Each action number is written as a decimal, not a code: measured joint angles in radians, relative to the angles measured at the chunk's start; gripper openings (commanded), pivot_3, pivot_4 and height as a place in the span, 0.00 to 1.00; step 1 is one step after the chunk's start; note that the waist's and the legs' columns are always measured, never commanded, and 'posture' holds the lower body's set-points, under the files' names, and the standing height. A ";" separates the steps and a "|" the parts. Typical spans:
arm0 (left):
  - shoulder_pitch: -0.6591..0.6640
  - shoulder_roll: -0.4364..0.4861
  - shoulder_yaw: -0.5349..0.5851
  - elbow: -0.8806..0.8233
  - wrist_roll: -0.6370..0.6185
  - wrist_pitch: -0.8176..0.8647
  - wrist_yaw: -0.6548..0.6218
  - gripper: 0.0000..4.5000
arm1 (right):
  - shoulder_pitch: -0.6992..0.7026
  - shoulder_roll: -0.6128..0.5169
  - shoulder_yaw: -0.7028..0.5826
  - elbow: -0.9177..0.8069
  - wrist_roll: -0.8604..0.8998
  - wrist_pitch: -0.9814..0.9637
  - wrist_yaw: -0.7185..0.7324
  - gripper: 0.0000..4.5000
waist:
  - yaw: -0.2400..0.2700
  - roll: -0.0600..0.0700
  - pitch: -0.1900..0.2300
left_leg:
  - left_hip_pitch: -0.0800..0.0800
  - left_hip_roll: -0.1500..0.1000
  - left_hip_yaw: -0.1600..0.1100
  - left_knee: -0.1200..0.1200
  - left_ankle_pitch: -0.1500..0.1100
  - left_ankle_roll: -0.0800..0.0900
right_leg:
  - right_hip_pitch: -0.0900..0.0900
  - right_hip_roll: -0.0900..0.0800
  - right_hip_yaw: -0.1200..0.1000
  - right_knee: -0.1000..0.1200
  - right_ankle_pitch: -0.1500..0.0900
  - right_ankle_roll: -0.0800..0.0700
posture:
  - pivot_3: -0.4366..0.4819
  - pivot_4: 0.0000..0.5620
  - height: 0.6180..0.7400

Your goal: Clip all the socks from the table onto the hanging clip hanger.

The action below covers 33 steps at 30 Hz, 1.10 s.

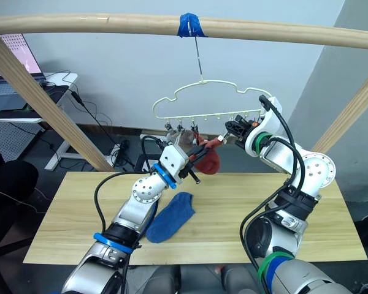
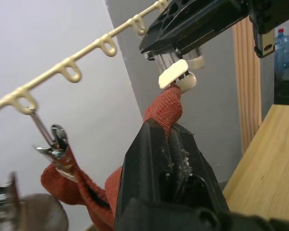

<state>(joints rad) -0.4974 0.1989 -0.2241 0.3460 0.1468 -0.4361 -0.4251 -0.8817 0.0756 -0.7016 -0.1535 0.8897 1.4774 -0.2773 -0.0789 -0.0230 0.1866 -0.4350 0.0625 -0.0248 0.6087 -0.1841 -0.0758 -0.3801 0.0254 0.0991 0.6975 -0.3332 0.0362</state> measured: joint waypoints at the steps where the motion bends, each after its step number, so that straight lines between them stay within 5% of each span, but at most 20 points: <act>1: -0.002 0.000 0.000 -0.002 0.000 0.003 0.000 0.01 | 0.000 0.000 0.000 -0.001 0.001 0.000 -0.002 0.00 | 0.000 0.000 0.000 | 0.000 0.000 0.000 0.000 0.000 0.000 | 0.000 0.000 0.000 0.000 0.000 0.000 | 0.40 0.28 1.00; 33: -0.026 -0.005 -0.047 -0.023 0.071 -0.009 0.004 0.01 | 0.036 -0.015 0.087 -0.002 0.034 -0.050 -0.016 0.00 | -0.004 0.000 0.000 | 0.000 0.000 0.000 0.000 0.000 0.000 | 0.000 0.000 0.000 0.000 0.000 0.000 | 0.40 0.28 1.00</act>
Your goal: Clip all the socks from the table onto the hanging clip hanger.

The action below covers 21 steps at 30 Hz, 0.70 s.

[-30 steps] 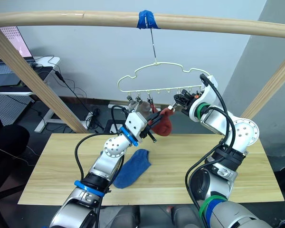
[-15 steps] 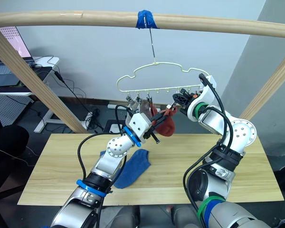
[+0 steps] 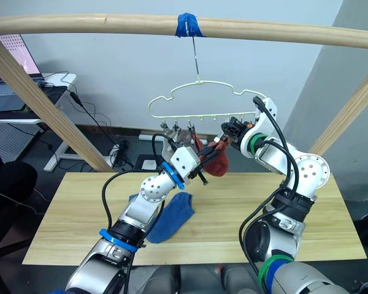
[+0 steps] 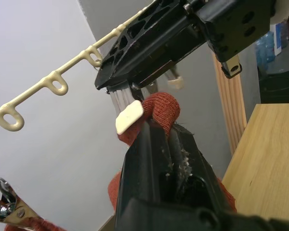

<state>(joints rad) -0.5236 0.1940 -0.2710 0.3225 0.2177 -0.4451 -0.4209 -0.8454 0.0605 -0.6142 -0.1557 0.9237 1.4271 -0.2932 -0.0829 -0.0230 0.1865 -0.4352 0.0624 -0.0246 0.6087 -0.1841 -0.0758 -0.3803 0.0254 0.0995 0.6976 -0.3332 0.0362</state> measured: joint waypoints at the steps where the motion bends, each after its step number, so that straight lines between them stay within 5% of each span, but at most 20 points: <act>1: 0.000 0.001 0.000 0.000 0.000 0.000 0.000 0.01 | 0.002 -0.004 0.008 0.000 0.000 -0.004 0.001 0.00 | 0.000 0.000 0.000 | 0.000 0.000 0.000 0.000 0.000 0.000 | 0.000 0.000 0.000 0.000 0.000 0.000 | 0.40 0.28 1.00; 4: 0.000 0.001 0.000 0.000 0.000 0.000 0.000 0.01 | 0.006 -0.010 0.018 0.000 0.000 -0.012 0.006 0.00 | 0.000 0.000 0.000 | 0.000 0.000 0.000 0.000 0.000 0.000 | 0.000 0.000 0.000 0.000 0.000 0.000 | 0.40 0.28 1.00; 5: 0.000 0.001 0.000 0.000 0.000 0.000 0.000 0.00 | 0.008 -0.012 0.020 0.000 0.000 -0.017 0.008 0.15 | 0.000 0.000 0.000 | 0.000 0.000 0.000 0.000 0.000 0.000 | 0.000 0.000 0.000 0.000 0.000 0.000 | 0.40 0.28 1.00; 16: -0.009 0.001 0.001 0.001 0.000 -0.002 0.011 0.00 | 0.036 -0.026 0.037 0.000 0.000 -0.022 0.008 0.99 | -0.001 0.000 0.000 | 0.000 0.000 0.000 0.000 0.000 0.000 | 0.000 0.000 0.000 0.000 0.000 0.000 | 0.40 0.28 1.00; 21: -0.010 -0.004 0.001 0.004 -0.009 0.005 0.004 0.00 | 0.037 -0.085 0.030 0.000 0.030 -0.010 0.028 1.00 | 0.000 0.000 0.000 | 0.000 0.000 0.000 0.000 0.000 0.000 | 0.000 0.000 0.000 0.000 0.000 0.000 | 0.40 0.29 1.00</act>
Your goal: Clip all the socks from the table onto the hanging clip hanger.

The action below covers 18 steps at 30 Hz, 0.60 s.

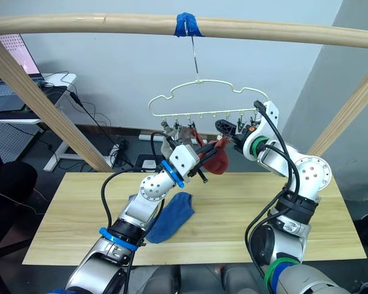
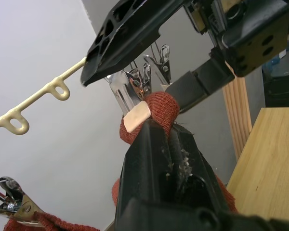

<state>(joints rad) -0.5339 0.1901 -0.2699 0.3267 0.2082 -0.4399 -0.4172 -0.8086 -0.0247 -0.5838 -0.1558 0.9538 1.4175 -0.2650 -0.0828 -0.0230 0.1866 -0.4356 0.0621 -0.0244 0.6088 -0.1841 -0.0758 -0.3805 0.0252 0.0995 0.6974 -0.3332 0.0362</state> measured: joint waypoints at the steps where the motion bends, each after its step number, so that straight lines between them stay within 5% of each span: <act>1: 0.000 -0.003 0.000 0.002 -0.010 0.007 -0.008 0.00 | 0.003 -0.025 -0.007 -0.006 0.015 0.010 0.008 1.00 | 0.000 0.000 0.000 | 0.000 0.000 0.000 0.000 0.000 0.000 | 0.000 0.000 0.000 0.000 0.000 0.000 | 0.40 0.29 1.00; 5: 0.000 -0.026 0.007 0.004 -0.079 0.079 -0.038 0.16 | 0.060 -0.104 -0.027 -0.081 0.078 0.040 0.042 1.00 | -0.001 0.000 0.000 | 0.000 0.000 0.000 0.000 0.000 0.000 | 0.000 0.000 0.000 0.000 0.000 0.000 | 0.39 0.29 1.00; 18: 0.030 0.021 0.146 -0.093 -0.389 0.494 -0.243 1.00 | 0.314 -0.226 0.192 -0.277 0.013 -0.129 0.177 1.00 | -0.017 0.000 0.000 | 0.000 0.001 -0.001 0.001 0.000 0.000 | 0.000 0.002 0.001 0.000 -0.002 0.003 | 0.39 0.30 1.00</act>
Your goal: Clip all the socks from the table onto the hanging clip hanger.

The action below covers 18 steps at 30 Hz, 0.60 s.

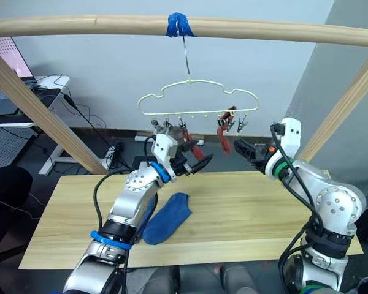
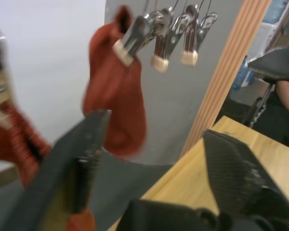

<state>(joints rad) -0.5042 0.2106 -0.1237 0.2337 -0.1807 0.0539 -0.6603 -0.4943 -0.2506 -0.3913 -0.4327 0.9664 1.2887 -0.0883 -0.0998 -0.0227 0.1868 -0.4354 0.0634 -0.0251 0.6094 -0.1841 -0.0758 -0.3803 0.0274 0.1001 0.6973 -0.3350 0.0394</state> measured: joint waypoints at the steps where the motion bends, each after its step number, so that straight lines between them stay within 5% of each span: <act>1: 0.004 0.010 0.001 -0.017 -0.013 0.025 -0.016 1.00 | 0.007 0.000 0.019 -0.009 -0.009 -0.024 0.005 1.00 | 0.000 0.000 0.000 | 0.000 0.000 0.000 0.000 0.000 0.000 | 0.000 0.000 0.000 0.000 0.000 0.000 | 0.39 0.30 1.00; 6: 0.067 0.152 0.076 -0.169 -0.182 0.335 -0.103 1.00 | 0.136 0.012 0.188 -0.080 -0.171 -0.240 0.064 1.00 | -0.006 0.000 0.000 | 0.000 0.002 -0.002 -0.001 0.000 0.000 | -0.001 0.002 -0.001 0.000 -0.001 0.001 | 0.42 0.31 1.00; 11: 0.079 0.236 0.154 -0.292 -0.261 0.574 -0.052 1.00 | 0.177 -0.018 0.330 -0.088 -0.382 -0.457 0.110 0.71 | 0.004 0.000 0.001 | 0.001 0.001 -0.001 0.000 0.000 0.000 | 0.000 0.000 -0.001 0.000 -0.001 0.001 | 0.45 0.30 1.00; 12: 0.082 0.239 0.166 -0.309 -0.269 0.591 -0.045 1.00 | 0.178 -0.022 0.351 -0.087 -0.421 -0.493 0.111 0.63 | 0.008 0.000 0.001 | 0.001 0.001 -0.001 0.000 0.000 0.000 | 0.000 0.000 -0.001 0.000 -0.001 0.001 | 0.45 0.30 1.00; 18: 0.153 0.237 0.199 -0.416 -0.271 0.489 -0.025 1.00 | 0.193 -0.006 0.443 -0.020 -0.610 -0.674 0.113 0.63 | 0.024 0.000 0.001 | 0.001 0.001 -0.001 0.000 0.000 0.000 | 0.000 0.000 -0.001 0.000 0.000 0.000 | 0.47 0.29 1.00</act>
<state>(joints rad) -0.3516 0.4480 0.0755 -0.1824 -0.4518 0.5427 -0.6851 -0.3008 -0.2567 0.0516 -0.4525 0.3568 0.6151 0.0246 -0.0760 -0.0222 0.1873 -0.4343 0.0643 -0.0264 0.6089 -0.1840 -0.0762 -0.3802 0.0273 0.0988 0.6975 -0.3351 0.0392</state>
